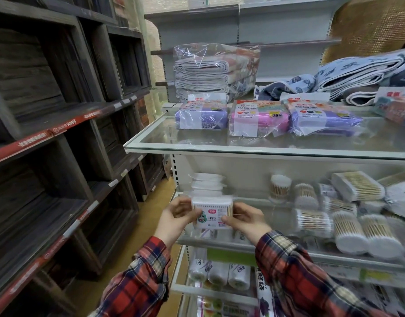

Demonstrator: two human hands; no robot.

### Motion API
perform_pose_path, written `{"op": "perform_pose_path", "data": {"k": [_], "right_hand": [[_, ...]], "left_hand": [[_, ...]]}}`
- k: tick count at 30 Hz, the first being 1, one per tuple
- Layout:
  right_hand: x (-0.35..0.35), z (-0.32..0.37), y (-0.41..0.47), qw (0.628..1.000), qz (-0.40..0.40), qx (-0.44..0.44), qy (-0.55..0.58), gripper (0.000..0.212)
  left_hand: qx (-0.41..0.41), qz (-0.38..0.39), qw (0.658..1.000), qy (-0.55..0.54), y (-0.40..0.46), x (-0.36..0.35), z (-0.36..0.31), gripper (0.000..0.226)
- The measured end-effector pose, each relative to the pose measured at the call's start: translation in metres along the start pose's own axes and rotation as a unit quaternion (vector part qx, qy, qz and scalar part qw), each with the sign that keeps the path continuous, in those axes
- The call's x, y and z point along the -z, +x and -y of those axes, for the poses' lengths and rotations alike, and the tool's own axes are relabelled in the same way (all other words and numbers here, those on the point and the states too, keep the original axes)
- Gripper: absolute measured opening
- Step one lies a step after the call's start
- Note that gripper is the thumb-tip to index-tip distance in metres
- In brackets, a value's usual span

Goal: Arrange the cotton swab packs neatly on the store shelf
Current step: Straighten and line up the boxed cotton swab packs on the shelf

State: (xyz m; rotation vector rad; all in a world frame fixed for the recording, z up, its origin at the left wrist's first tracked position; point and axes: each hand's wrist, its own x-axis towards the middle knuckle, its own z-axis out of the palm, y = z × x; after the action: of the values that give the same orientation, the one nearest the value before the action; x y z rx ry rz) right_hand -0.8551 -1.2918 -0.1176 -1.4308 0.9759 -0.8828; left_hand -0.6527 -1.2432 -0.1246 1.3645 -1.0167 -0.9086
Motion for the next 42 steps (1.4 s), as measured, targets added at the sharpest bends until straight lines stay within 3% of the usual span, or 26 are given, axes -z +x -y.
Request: {"op": "perform_pose_path", "data": {"k": [11, 24, 31, 42], "right_hand": [[-0.021, -0.025, 0.02, 0.996, -0.077, -0.027, -0.027, 0.041], [-0.024, -0.044, 0.038, 0.992, -0.065, -0.033, -0.104, 0.035], [-0.028, -0.047, 0.043, 0.99, -0.087, -0.03, -0.105, 0.041], [-0.027, -0.05, 0.043, 0.99, -0.09, -0.028, -0.106, 0.04]], "left_hand": [[0.005, -0.019, 1.0, -0.022, 0.002, 0.01, 0.016, 0.035], [0.044, -0.025, 0.998, -0.025, 0.009, 0.011, 0.024, 0.037], [0.067, -0.049, 0.995, -0.047, 0.015, 0.008, 0.028, 0.053], [0.077, -0.047, 0.995, -0.047, 0.015, 0.007, 0.024, 0.049]]}}
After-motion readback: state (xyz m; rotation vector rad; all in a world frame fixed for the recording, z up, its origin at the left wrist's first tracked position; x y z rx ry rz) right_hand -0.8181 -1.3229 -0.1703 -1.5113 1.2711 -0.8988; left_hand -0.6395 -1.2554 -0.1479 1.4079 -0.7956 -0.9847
